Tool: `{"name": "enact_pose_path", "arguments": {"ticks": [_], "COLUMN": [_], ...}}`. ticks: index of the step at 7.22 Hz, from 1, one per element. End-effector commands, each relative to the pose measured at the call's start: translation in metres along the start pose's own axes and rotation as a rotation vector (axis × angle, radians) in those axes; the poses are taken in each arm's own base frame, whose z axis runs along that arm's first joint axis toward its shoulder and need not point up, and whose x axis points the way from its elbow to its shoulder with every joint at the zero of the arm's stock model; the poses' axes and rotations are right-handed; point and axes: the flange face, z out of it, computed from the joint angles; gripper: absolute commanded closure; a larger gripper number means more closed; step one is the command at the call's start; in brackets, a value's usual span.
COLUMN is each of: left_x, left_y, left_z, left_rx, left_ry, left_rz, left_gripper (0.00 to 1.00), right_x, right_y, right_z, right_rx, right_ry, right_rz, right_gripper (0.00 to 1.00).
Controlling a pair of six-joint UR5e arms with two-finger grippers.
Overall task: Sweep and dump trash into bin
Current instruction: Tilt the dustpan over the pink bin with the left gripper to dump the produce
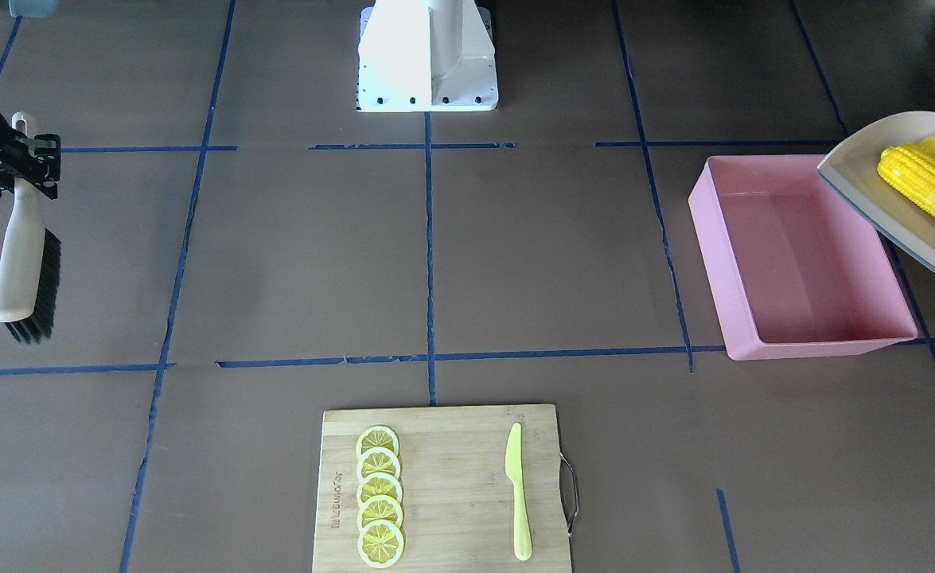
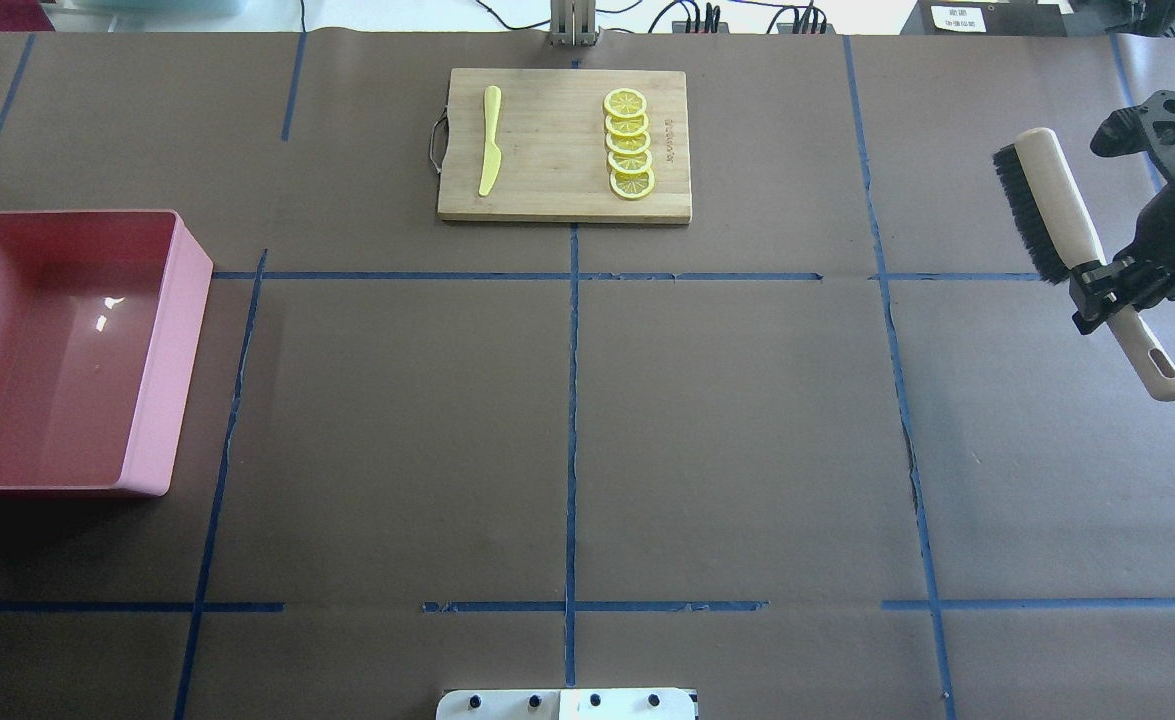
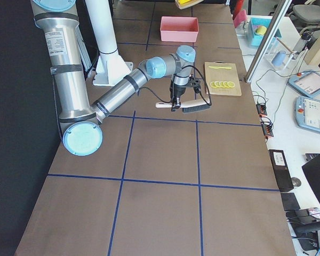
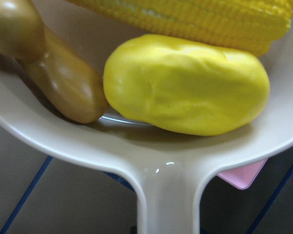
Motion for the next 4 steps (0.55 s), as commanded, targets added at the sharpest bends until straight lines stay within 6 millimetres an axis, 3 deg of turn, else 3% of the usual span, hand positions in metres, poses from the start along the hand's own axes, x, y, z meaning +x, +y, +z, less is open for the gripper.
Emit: {"name": "enact_pose_path", "arguments": {"ticks": [1, 4], "left_x": [-0.007, -0.004], "left_y": [0.007, 0.025], "left_z": [-0.002, 0.01], "left_rx": [-0.104, -0.234], "left_ry": [-0.078, -0.128], "left_rz": [0.011, 0.035], "left_gripper": [1.0, 1.0], "right_x": [0.003, 0.024], "right_y": [0.0, 0.009], "right_z": [0.0, 0.008], "right_rx": [-0.002, -0.023], "right_ry": [0.0, 0.001], "right_rz": [0.004, 0.024], "right_gripper": [1.0, 1.0]}}
